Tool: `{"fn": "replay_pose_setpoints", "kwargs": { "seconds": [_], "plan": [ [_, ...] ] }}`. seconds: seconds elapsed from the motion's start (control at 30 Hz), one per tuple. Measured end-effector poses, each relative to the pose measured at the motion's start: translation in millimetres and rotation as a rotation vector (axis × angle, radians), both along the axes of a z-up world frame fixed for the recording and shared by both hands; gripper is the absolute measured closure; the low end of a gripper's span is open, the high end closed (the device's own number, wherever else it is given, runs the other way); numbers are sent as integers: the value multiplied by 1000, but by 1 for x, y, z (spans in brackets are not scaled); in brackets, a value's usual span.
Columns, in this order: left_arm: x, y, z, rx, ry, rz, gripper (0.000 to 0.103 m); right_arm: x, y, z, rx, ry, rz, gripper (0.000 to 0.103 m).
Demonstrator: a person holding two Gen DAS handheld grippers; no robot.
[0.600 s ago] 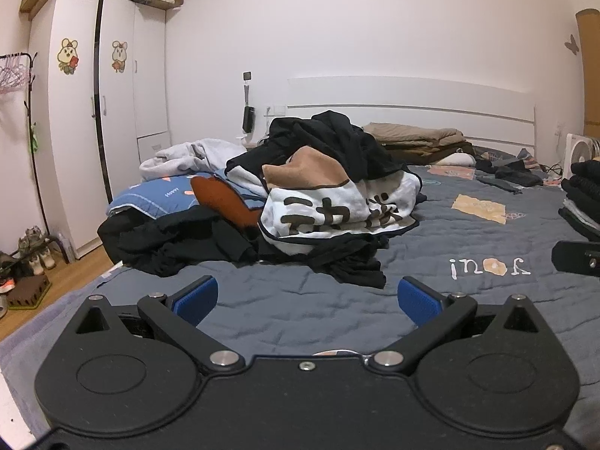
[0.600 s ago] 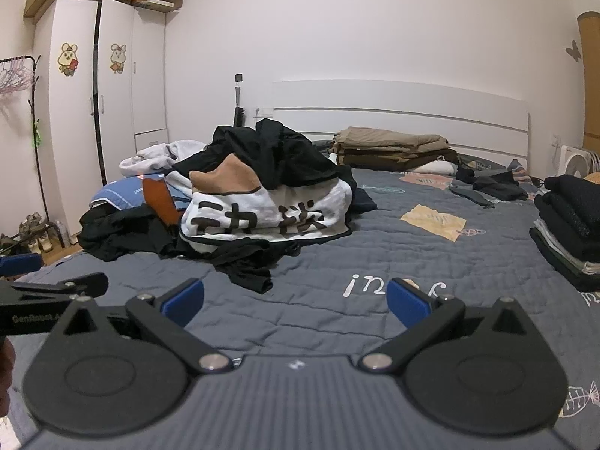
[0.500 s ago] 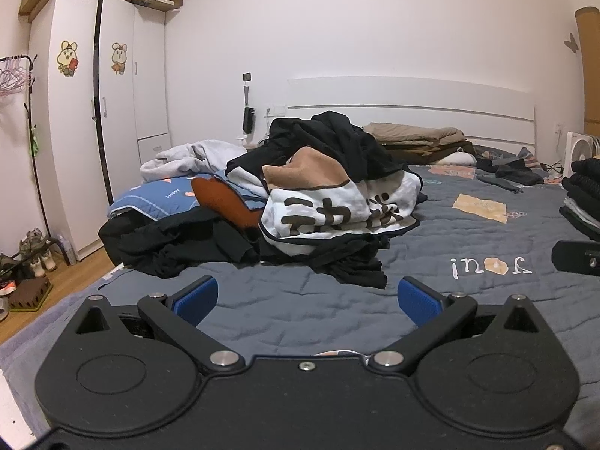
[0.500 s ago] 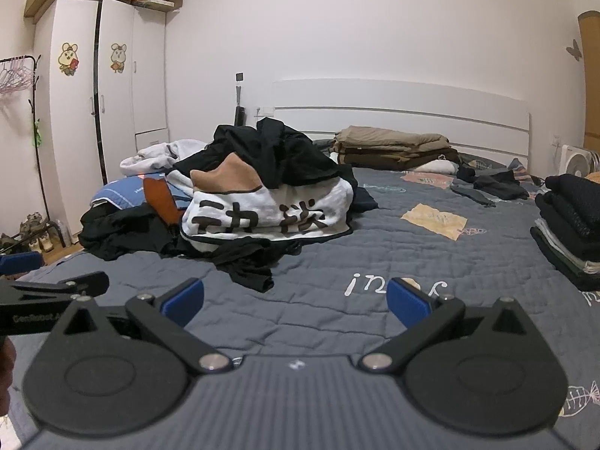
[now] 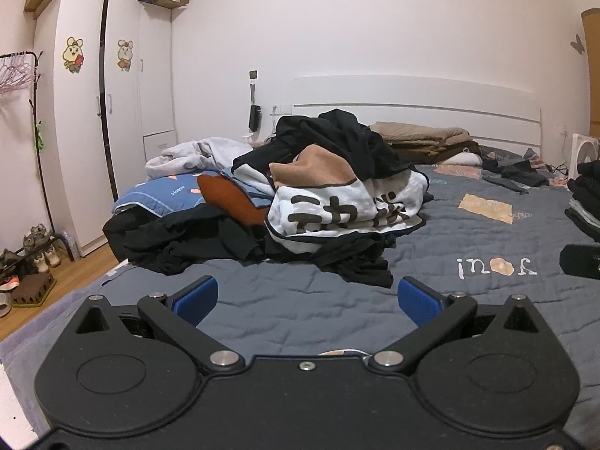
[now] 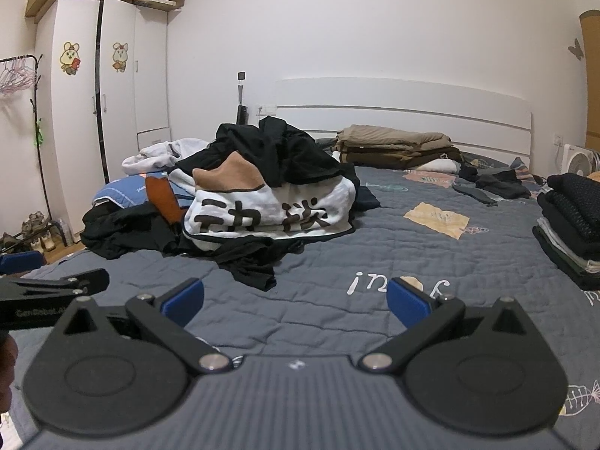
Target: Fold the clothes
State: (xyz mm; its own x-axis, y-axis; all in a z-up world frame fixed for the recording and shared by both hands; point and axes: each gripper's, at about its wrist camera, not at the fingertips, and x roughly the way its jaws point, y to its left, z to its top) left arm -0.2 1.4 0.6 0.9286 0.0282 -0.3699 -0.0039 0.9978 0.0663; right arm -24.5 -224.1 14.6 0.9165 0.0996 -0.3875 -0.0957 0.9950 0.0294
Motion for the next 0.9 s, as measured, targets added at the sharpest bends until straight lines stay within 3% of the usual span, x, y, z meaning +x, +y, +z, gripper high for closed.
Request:
{"fn": "replay_pose_setpoints", "kwargs": {
  "seconds": [0.9],
  "plan": [
    [1,-1,-1,8,6,-19,0,-4,-3,2,4,-3,-2,0]
  ]
}}
